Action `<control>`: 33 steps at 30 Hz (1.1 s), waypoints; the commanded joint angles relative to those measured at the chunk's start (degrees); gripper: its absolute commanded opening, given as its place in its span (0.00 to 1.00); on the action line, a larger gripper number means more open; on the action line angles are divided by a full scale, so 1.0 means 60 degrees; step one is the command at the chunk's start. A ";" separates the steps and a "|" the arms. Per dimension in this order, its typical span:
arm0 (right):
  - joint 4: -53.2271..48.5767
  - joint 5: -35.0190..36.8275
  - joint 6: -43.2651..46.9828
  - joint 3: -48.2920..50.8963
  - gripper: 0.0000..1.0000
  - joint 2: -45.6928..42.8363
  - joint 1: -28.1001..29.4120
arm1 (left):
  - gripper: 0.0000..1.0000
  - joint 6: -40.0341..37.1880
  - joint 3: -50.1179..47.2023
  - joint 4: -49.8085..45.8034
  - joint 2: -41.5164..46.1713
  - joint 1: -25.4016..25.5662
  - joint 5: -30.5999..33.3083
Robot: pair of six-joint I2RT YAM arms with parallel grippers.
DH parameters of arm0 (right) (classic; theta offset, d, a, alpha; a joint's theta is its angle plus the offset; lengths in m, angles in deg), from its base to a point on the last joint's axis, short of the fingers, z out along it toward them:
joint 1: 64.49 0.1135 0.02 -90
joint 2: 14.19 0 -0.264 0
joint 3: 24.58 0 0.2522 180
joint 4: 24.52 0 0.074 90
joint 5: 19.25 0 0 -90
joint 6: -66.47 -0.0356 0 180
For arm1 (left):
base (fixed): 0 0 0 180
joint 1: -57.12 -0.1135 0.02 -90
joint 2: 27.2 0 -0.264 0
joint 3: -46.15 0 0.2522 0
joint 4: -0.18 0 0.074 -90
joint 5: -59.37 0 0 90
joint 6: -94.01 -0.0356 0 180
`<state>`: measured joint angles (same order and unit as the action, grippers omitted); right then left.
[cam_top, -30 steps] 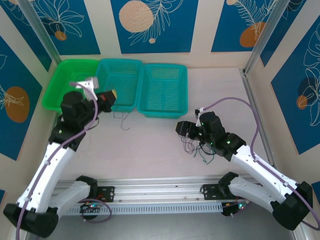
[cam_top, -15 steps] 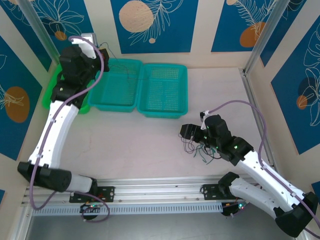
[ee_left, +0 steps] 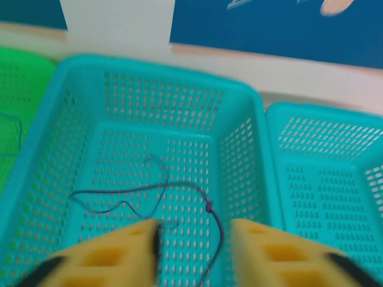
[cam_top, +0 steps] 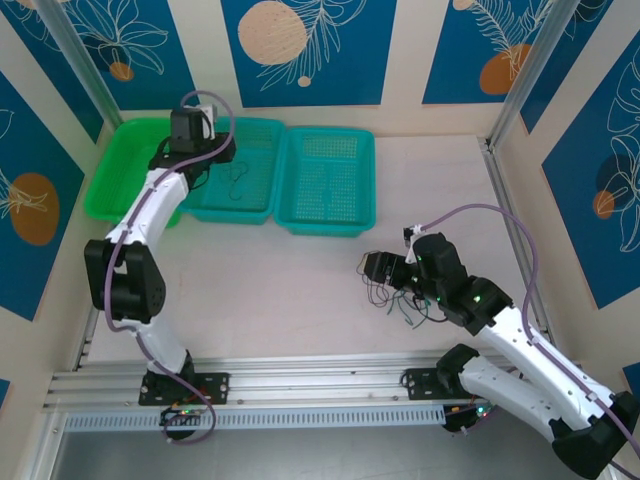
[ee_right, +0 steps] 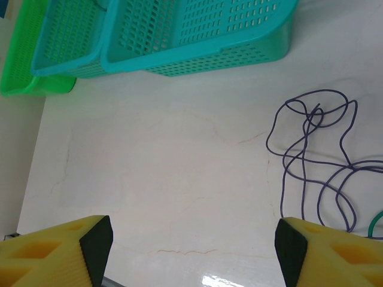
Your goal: Untangle the cables
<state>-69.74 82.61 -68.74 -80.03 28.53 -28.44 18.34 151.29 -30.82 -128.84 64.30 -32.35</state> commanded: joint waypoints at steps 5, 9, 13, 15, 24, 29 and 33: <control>-0.0290 0.0337 -0.0198 -0.0043 0.74 -0.0192 -0.0030 | 0.69 0.0890 -0.0892 0.0508 0.1392 -0.0201 -0.0242; -0.0201 0.0641 -0.0417 0.0195 0.74 -0.0155 -0.0377 | 0.69 0.1867 -0.1693 0.0939 0.2725 -0.0158 -0.1459; -0.0410 0.0684 -0.0656 0.0544 0.74 0.0196 -0.1480 | 0.69 0.2996 -0.3402 0.2035 0.4454 0.0287 -0.2413; -0.0320 0.0266 -0.0653 0.0810 0.74 0.0513 -0.2125 | 0.68 0.3322 -0.4594 0.2859 0.5479 0.0793 -0.2292; 0.0153 -0.0420 0.0050 0.1085 0.74 0.3134 -0.2832 | 0.69 0.3696 -0.8572 0.3608 0.8728 0.4049 -0.0681; 0.0675 -0.0262 0.0057 0.0944 0.72 0.4827 -0.2305 | 0.70 0.3978 -0.9664 0.3547 0.9046 0.5501 0.0113; 0.1118 -0.0089 0.0130 0.0721 0.64 0.5860 -0.1719 | 0.70 0.3962 -1.0051 0.3579 0.8887 0.6002 0.0513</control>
<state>-65.53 82.39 -68.83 -74.26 60.18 -40.66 41.24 92.05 -11.34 -75.42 98.88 -33.22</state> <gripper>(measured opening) 0.656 0.702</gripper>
